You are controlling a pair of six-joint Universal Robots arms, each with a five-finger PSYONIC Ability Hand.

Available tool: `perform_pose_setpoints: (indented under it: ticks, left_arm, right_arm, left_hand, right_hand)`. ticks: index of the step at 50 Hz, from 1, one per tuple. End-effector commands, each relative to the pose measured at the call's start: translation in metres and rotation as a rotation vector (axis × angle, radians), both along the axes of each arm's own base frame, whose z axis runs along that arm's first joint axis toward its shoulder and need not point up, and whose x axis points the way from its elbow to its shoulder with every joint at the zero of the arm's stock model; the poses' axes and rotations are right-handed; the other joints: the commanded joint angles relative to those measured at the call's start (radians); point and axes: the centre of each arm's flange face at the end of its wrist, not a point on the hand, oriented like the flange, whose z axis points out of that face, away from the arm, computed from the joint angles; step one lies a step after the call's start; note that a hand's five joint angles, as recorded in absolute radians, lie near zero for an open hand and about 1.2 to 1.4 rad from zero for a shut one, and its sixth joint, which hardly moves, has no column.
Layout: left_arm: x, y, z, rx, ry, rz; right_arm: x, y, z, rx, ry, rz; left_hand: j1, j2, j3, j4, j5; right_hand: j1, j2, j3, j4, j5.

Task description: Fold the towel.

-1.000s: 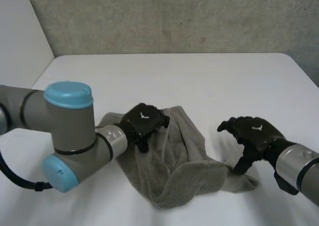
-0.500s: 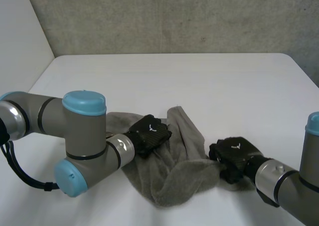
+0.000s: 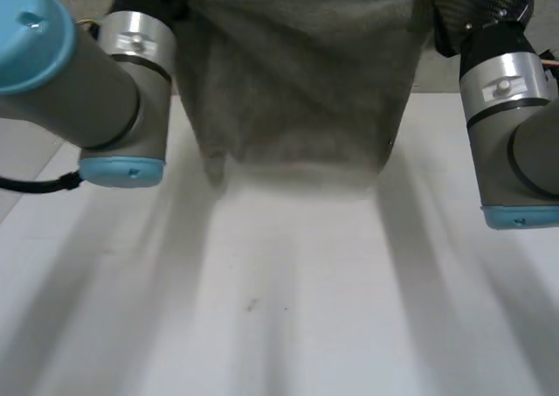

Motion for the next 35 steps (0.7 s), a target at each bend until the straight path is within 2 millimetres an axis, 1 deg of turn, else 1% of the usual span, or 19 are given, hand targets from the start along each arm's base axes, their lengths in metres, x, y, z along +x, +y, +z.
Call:
perform_pose_setpoints:
  ticks: [1, 2, 3, 4, 6, 7, 8, 9, 10, 11, 12, 14, 18, 19, 20, 22, 25, 31, 35]
  left_arm:
    - [0.030, 0.025, -0.061, 0.227, 0.001, 0.005]
    - [0.034, 0.034, -0.087, 0.303, -0.025, -0.004]
    - [0.039, 0.043, -0.110, 0.371, -0.048, -0.004]
    - [0.039, 0.043, -0.110, 0.372, -0.048, -0.004]
    - [0.048, 0.062, -0.154, 0.507, -0.097, -0.003]
    - [0.048, 0.062, -0.154, 0.508, -0.097, -0.003]
    - [0.053, 0.071, -0.173, 0.565, -0.117, -0.002]
    - [0.053, 0.071, -0.173, 0.566, -0.118, -0.002]
    - [0.057, 0.079, -0.188, 0.619, -0.130, 0.000]
    - [0.061, 0.086, -0.203, 0.674, -0.143, 0.001]
    - [0.061, 0.086, -0.203, 0.674, -0.144, 0.001]
    - [0.066, 0.101, -0.223, 0.767, -0.157, -0.003]
    - [0.066, 0.118, -0.229, 0.853, -0.185, -0.021]
    - [0.066, 0.125, -0.230, 0.890, -0.207, -0.031]
    - [0.066, 0.125, -0.230, 0.890, -0.207, -0.031]
    - [0.066, 0.132, -0.219, 0.910, -0.229, -0.043]
    - [0.063, 0.130, -0.199, 0.861, -0.204, -0.069]
    - [0.056, 0.125, -0.184, 0.802, -0.226, -0.137]
    - [0.051, 0.117, -0.180, 0.734, -0.343, -0.210]
  right_arm:
    - [0.008, 0.027, -0.065, 0.161, 0.121, 0.115]
    - [0.008, 0.027, -0.065, 0.161, 0.121, 0.115]
    - [0.012, 0.039, -0.082, 0.199, 0.168, 0.179]
    - [0.012, 0.039, -0.082, 0.199, 0.169, 0.180]
    - [0.015, 0.058, -0.115, 0.286, 0.257, 0.274]
    - [0.015, 0.058, -0.115, 0.287, 0.257, 0.275]
    - [0.013, 0.068, -0.132, 0.349, 0.300, 0.301]
    - [0.010, 0.076, -0.148, 0.419, 0.340, 0.309]
    - [0.010, 0.076, -0.149, 0.419, 0.341, 0.309]
    - [0.006, 0.083, -0.164, 0.493, 0.386, 0.309]
    - [0.006, 0.083, -0.164, 0.493, 0.387, 0.309]
    - [-0.003, 0.093, -0.193, 0.670, 0.515, 0.299]
    - [-0.011, 0.103, -0.200, 0.787, 0.603, 0.289]
    - [-0.013, 0.106, -0.198, 0.823, 0.605, 0.286]
    - [-0.014, 0.107, -0.196, 0.831, 0.589, 0.283]
    - [-0.014, 0.106, -0.194, 0.830, 0.564, 0.277]
    - [-0.019, 0.097, -0.185, 0.815, 0.486, 0.247]
    - [-0.027, 0.089, -0.177, 0.818, 0.393, 0.222]
    - [-0.027, 0.089, -0.178, 0.819, 0.376, 0.225]
  left_hand:
    - [0.231, 0.180, 0.181, 0.179, 0.203]
    - [0.231, 0.180, 0.181, 0.179, 0.203]
    - [0.231, 0.180, 0.181, 0.179, 0.203]
    - [0.231, 0.180, 0.181, 0.179, 0.203]
    - [0.231, 0.180, 0.181, 0.179, 0.203]
    - [0.231, 0.180, 0.181, 0.179, 0.203]
    - [0.231, 0.180, 0.181, 0.179, 0.203]
    - [0.231, 0.180, 0.181, 0.179, 0.203]
    - [0.231, 0.180, 0.181, 0.179, 0.203]
    - [0.231, 0.180, 0.181, 0.179, 0.203]
    - [0.231, 0.180, 0.181, 0.179, 0.203]
    - [0.231, 0.180, 0.181, 0.179, 0.203]
    - [0.231, 0.180, 0.181, 0.179, 0.203]
    - [0.077, 0.026, 0.028, 0.026, 0.049]
    - [0.076, 0.024, 0.026, 0.024, 0.048]
    - [-0.345, -0.397, -0.395, -0.397, -0.373]
    - [-0.511, -0.562, -0.561, -0.563, -0.539]
    - [-0.532, -0.583, -0.582, -0.584, -0.560]
    - [-0.547, -0.598, -0.596, -0.598, -0.575]
  right_hand:
    - [0.440, 0.221, 0.215, 0.208, 0.260]
    - [0.440, 0.221, 0.215, 0.208, 0.260]
    - [0.440, 0.221, 0.215, 0.208, 0.260]
    - [0.440, 0.221, 0.215, 0.208, 0.260]
    - [0.440, 0.221, 0.215, 0.208, 0.260]
    - [0.440, 0.221, 0.215, 0.208, 0.260]
    - [0.440, 0.221, 0.215, 0.208, 0.260]
    - [0.440, 0.221, 0.215, 0.208, 0.260]
    - [0.440, 0.221, 0.215, 0.208, 0.260]
    - [0.440, 0.221, 0.215, 0.208, 0.260]
    - [0.440, 0.221, 0.215, 0.208, 0.260]
    - [0.440, 0.221, 0.215, 0.208, 0.260]
    - [0.440, 0.221, 0.215, 0.208, 0.260]
    - [0.162, -0.057, -0.063, -0.070, -0.018]
    - [-0.036, -0.254, -0.260, -0.268, -0.216]
    - [-0.099, -0.317, -0.323, -0.331, -0.279]
    - [-0.196, -0.414, -0.420, -0.428, -0.376]
    - [-0.299, -0.517, -0.523, -0.531, -0.479]
    - [-0.302, -0.520, -0.526, -0.534, -0.482]
